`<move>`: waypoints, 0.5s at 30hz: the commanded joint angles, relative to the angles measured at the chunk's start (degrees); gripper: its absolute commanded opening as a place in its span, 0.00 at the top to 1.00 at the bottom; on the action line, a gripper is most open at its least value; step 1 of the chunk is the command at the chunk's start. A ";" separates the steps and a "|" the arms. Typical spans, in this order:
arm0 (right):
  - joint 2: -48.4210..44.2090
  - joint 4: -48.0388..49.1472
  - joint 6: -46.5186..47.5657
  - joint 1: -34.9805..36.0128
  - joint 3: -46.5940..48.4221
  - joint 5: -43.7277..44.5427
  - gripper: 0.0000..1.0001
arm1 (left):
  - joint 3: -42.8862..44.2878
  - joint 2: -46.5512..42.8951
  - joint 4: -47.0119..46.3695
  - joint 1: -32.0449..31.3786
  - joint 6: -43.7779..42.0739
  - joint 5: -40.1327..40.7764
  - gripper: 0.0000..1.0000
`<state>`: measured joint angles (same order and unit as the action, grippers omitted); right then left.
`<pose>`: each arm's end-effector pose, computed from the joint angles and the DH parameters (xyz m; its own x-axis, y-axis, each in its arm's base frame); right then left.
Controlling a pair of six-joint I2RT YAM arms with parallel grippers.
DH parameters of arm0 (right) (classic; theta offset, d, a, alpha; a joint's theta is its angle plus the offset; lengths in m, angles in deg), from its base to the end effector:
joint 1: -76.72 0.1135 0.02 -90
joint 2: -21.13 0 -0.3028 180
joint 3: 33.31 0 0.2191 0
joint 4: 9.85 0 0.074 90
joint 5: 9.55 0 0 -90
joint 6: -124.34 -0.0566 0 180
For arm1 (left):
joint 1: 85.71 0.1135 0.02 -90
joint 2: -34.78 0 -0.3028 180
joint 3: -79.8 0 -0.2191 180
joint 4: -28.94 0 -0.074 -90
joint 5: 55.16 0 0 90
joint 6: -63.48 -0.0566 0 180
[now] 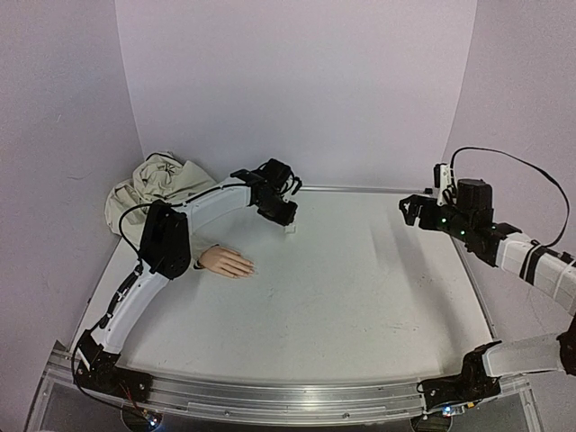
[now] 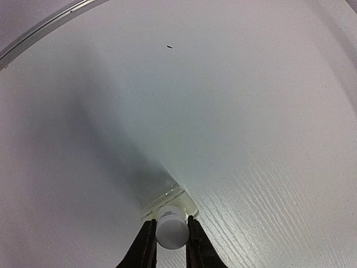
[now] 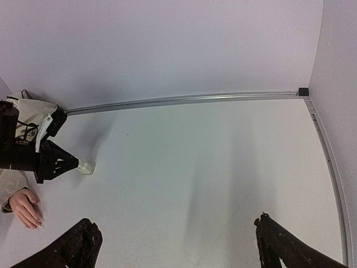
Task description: Paint the nails
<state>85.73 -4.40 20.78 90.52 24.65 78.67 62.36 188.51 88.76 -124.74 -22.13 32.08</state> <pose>0.2310 0.0585 0.3590 -0.0826 0.2210 -0.9718 -0.2564 0.9376 0.2350 0.4568 -0.3738 0.1797 -0.6518 0.4300 -0.6247 0.6044 0.7921 -0.0855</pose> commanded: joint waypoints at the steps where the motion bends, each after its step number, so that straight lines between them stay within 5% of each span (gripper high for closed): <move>1: 1.74 2.81 -0.25 -0.18 2.50 -4.18 0.02 | -0.93 -4.15 -1.60 -0.06 -0.62 -0.72 0.86; 6: 4.59 4.62 -0.68 -0.11 1.68 -13.15 0.02 | -5.94 -10.18 -1.65 0.00 -0.03 -2.35 1.00; 15: 12.14 10.66 -0.35 6.29 2.85 -24.42 0.02 | -21.30 -27.05 -1.47 0.00 8.07 -13.15 1.00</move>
<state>94.56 0.06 20.32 92.68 24.67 62.41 45.19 173.80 88.69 -124.72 -19.08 26.53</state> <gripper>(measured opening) 0.983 0.137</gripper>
